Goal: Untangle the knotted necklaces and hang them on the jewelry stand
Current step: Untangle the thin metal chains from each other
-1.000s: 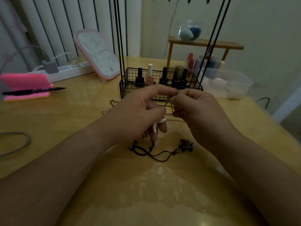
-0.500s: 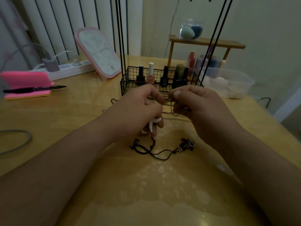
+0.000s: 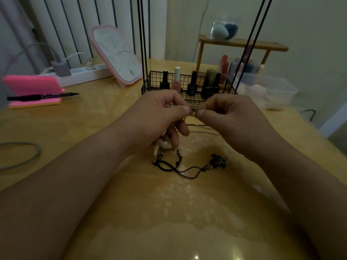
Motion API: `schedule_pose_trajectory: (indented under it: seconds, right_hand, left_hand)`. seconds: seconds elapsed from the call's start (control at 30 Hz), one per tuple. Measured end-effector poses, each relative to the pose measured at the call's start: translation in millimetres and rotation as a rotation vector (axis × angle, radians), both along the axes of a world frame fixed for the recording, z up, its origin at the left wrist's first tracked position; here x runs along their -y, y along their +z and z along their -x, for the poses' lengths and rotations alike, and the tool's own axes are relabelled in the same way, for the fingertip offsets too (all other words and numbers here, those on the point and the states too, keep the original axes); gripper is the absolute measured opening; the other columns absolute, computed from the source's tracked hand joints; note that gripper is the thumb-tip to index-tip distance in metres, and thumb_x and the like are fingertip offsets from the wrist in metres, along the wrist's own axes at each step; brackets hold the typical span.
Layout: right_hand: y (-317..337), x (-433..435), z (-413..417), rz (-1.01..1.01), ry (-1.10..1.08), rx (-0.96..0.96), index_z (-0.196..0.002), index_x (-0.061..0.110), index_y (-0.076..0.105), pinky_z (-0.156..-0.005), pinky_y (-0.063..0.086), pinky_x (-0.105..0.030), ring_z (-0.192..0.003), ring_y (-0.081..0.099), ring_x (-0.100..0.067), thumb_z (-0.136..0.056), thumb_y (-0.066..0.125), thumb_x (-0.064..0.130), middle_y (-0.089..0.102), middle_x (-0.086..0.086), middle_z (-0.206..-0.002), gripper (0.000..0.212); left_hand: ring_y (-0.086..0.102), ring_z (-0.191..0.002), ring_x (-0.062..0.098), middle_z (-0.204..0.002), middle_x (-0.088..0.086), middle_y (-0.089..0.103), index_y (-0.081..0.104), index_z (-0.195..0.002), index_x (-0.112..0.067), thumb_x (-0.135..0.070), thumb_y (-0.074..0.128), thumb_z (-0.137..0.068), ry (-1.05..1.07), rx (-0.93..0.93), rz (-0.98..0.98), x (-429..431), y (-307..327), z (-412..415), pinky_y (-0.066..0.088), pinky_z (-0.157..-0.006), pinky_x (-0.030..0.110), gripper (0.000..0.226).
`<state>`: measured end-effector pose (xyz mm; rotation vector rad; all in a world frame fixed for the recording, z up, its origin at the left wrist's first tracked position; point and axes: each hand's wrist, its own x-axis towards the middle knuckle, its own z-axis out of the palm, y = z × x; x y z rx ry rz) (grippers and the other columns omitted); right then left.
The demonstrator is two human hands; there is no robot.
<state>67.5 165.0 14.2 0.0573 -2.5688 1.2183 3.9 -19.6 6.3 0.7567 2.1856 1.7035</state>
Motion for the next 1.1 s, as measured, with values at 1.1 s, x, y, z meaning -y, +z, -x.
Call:
schedule_pose_trajectory:
  seconds: [1.1]
  right_hand:
    - [-4,-9,5,0.380,0.169,0.298,-0.099,0.014,0.077,-0.044,0.029,-0.023,-0.048,0.034,-0.012,-0.104,0.058,0.031,0.039,-0.001,-0.056,0.026]
  left_hand:
    - [0.034,-0.040,0.014,-0.057,0.001,0.048,0.056,-0.096,-0.010,-0.012,0.052,-0.106,-0.122,0.097,-0.163,3,0,3,0.030,-0.039,0.022,0.011]
